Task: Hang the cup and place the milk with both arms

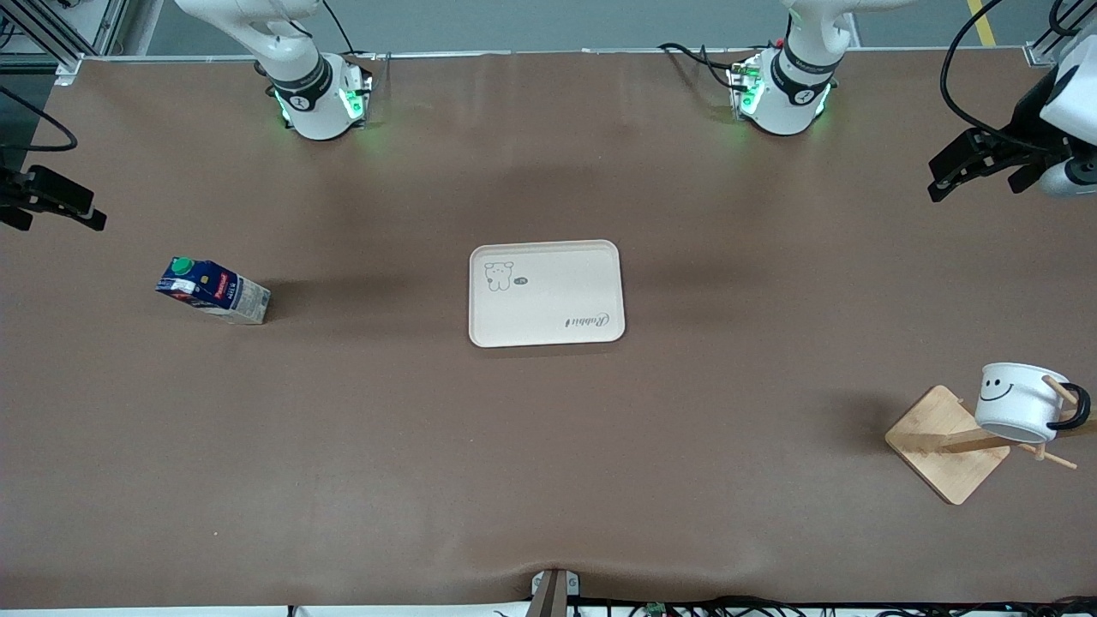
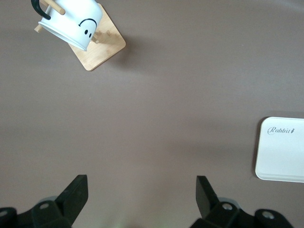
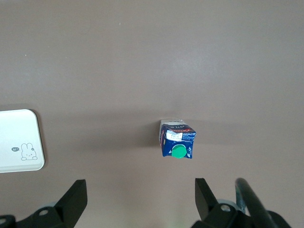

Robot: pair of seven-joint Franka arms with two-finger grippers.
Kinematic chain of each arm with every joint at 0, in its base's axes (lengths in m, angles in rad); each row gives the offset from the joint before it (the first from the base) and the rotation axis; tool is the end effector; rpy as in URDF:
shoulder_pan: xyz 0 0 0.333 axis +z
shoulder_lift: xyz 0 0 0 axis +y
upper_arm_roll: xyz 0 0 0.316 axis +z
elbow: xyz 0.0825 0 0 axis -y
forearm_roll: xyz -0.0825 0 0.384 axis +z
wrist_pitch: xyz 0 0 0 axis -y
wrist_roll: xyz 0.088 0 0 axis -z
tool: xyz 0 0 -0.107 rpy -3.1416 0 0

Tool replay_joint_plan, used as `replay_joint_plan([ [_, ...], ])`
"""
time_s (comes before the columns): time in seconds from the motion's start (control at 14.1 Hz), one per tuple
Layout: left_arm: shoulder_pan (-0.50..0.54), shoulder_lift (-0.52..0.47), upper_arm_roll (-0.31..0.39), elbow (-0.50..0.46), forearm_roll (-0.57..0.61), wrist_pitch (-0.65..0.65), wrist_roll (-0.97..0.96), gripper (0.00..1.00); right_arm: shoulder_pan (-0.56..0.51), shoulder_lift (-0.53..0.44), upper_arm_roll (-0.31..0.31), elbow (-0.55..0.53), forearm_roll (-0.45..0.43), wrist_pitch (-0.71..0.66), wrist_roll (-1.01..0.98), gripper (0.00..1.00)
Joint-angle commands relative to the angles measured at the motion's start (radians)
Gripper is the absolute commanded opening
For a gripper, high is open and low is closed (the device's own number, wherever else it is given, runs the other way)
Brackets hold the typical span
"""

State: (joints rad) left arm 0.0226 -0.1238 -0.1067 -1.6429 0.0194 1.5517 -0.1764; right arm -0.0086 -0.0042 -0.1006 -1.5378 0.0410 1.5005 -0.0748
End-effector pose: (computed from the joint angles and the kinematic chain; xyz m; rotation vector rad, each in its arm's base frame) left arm 0.5118 -0.0449 0.6546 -3.1096 -0.1456 -0.0558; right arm 0.5435 -0.0551 0.6363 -3.0966 0.0498 0.0452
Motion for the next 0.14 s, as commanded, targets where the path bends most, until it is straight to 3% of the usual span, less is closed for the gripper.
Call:
replay_joint_plan([
  [0.0,-0.004,0.006,0.007,0.018,-0.002,-0.009,0.012,1.00,-0.013,-0.013,0.002,0.001,0.011,-0.011,-0.020,1.00],
  [0.07,-0.004,0.006,0.007,0.018,-0.002,-0.009,0.012,1.00,-0.013,-0.013,0.002,0.001,0.008,-0.011,-0.020,1.00],
])
